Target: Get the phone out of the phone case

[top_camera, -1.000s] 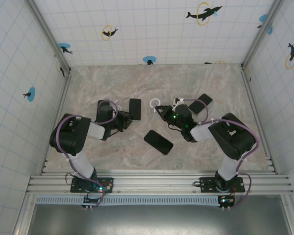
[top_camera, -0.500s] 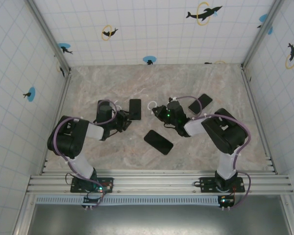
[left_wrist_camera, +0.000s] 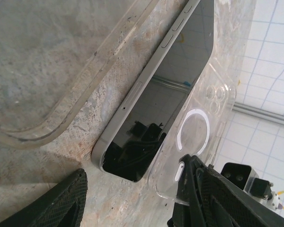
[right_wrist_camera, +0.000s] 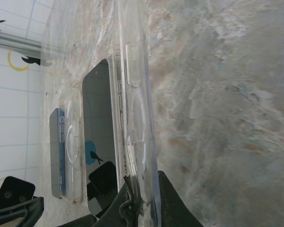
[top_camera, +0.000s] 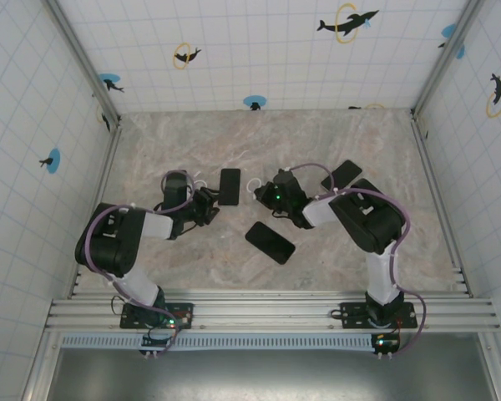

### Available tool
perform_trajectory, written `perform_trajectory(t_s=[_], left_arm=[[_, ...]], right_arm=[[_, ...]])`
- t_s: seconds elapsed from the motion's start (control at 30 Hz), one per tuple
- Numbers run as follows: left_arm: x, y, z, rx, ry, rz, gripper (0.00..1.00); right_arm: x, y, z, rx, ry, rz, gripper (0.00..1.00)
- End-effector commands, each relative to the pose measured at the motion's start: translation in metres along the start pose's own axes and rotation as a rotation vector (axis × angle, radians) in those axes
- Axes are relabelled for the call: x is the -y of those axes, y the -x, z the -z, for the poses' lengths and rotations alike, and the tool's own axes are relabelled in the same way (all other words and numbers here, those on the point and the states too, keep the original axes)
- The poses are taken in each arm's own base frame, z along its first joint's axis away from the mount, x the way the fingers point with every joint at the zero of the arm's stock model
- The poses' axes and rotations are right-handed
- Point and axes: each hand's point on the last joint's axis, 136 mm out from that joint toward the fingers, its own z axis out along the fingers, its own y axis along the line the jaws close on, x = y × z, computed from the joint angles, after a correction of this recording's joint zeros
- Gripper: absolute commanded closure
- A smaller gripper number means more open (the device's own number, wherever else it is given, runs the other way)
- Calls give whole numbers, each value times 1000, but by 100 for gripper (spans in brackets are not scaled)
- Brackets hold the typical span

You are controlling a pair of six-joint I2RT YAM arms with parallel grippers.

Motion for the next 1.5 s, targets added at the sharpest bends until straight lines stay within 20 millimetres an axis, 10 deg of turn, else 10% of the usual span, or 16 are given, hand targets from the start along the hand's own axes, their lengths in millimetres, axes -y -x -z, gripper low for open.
perform_trajectory(t_s=[0.0,0.57,0.93,1.47], left_arm=[[-6,1,6,8,55,-26,34],[28,4,21,25,47,-167,29],[54,-4,37,34,8,-244,19],[52,-56,40,-34,31,-278,11]], right_arm=[[-6,-7,-9,-23,6,14,88],[-22,3,7,-51,-38,214,58],[-32,7,63,-119,-122,546,38],[8,-69,153,-388,-90,1205,10]])
